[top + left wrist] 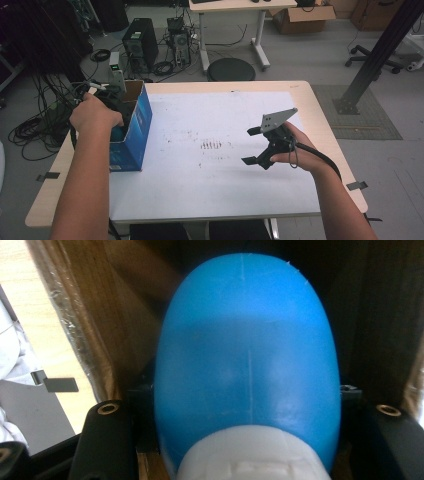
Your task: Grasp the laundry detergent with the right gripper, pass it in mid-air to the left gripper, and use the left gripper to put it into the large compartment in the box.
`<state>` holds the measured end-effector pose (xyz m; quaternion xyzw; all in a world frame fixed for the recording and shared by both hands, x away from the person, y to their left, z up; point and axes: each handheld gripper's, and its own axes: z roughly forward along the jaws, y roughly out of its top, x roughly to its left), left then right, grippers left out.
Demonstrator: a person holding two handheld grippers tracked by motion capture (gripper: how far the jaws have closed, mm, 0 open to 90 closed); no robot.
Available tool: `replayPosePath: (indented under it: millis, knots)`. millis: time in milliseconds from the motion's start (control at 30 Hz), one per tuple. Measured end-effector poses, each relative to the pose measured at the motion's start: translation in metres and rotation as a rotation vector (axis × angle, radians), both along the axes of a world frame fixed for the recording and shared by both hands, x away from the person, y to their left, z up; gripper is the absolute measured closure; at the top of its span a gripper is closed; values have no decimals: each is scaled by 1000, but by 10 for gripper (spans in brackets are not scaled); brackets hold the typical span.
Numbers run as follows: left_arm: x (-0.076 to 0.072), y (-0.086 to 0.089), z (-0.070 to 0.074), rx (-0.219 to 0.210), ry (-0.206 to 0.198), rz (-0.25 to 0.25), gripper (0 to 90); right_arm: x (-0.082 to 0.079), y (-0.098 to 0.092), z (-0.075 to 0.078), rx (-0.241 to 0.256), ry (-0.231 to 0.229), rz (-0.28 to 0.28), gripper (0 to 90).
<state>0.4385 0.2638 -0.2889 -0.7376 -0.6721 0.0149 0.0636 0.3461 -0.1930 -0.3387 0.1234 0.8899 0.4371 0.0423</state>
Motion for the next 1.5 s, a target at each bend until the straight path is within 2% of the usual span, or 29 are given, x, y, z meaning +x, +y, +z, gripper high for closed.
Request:
replayPosePath:
  millis: [133, 200, 467, 867, 933, 1000, 1233, 1500]
  knots:
    - [0, 1, -5, -8, -3, 4, 382, -1, 0, 1, -2, -2, 2, 14]
    - [-1, 1, -5, -9, -12, 5, 382, -1, 0, 1, -2, -1, 0, 14]
    - [-2, 2, -5, -10, -6, 2, 380, -2, 1, 1, -1, 0, 2, 14]
    - [-4, 6, -6, -24, -37, 21, 377, -2, 2, 1, 0, 0, 3, 14]
    - [-4, 6, -5, -25, -27, 21, 376, -2, 2, 1, 0, -1, 3, 14]
    - [-5, 6, -6, -31, -34, 24, 368, -2, 3, 1, 0, -1, 4, 14]
    - [-5, 5, -3, -46, -36, 23, 308, -3, 3, 0, 2, 2, 5, 14]
    - [-7, 4, 6, -41, -53, 23, 303, -4, 2, -1, 7, 3, 4, 14]
